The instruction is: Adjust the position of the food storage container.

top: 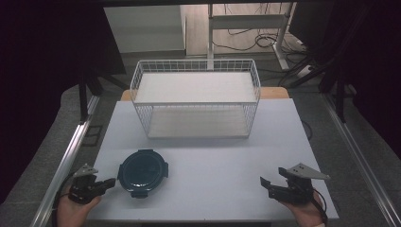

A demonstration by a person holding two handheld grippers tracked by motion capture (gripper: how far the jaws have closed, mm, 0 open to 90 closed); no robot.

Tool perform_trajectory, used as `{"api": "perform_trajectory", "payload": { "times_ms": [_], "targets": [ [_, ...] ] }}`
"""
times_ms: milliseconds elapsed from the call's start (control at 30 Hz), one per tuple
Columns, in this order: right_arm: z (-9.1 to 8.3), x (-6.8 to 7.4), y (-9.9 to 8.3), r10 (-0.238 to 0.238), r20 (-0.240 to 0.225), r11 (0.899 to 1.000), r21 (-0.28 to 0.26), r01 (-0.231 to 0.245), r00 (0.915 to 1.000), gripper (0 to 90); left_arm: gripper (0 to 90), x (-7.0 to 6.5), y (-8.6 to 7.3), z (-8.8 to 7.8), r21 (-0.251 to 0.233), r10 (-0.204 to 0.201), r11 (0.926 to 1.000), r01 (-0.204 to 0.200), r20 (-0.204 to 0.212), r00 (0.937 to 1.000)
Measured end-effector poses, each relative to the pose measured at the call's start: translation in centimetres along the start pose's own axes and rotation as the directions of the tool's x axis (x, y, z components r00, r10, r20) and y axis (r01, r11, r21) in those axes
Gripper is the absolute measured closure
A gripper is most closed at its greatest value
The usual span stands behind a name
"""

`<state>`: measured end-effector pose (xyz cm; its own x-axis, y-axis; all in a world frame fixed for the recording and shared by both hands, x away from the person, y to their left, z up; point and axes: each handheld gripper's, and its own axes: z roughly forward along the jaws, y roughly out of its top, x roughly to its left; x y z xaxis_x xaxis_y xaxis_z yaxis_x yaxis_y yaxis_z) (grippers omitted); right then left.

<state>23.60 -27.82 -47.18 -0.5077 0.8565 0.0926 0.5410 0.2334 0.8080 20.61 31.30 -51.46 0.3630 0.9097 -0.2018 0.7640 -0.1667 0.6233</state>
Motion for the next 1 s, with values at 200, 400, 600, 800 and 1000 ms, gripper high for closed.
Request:
{"api": "perform_trajectory", "payload": {
  "times_ms": [200, 400, 600, 800, 1000],
  "targets": [
    [0.0, 0.0, 0.0, -0.004, 0.002, 1.0, 0.001, 0.004, 1.0, 20.6, 90.0, 0.1, 0.4, 0.3, -0.008, -0.021, 0.9997, 0.021, -0.007, 0.9997],
    [0.1, 0.0, -0.1, -0.004, 0.003, 1.0, 0.008, 0.004, 1.0, 20.8, 90.0, 0.4, 0.6, 0.7, -0.012, -0.027, 0.9996, 0.027, 0.012, 0.9996],
    [0.2, 0.0, -0.1, -0.003, 0.003, 1.0, 0.009, 0.003, 1.0, 20.9, 90.0, 0.2, 0.7, 0.7, -0.008, -0.024, 0.9997, 0.024, 0.004, 0.9997],
    [0.0, 0.1, 0.1, 0.0, 0.002, 1.0, -0.001, 0.0, 1.0, 20.9, 90.0, -0.5, 1.0, 1.0, 0.0, -0.014, 0.9999, 0.014, 0.012, 0.9998],
    [0.0, 0.1, 0.1, 0.013, -0.009, 1.0, -0.002, -0.013, 0.9999, 20.9, 90.0, -1.2, 1.6, 1.5, 0.001, -0.005, 1.0, 0.005, 0.019, 0.9998]
  ]
}}
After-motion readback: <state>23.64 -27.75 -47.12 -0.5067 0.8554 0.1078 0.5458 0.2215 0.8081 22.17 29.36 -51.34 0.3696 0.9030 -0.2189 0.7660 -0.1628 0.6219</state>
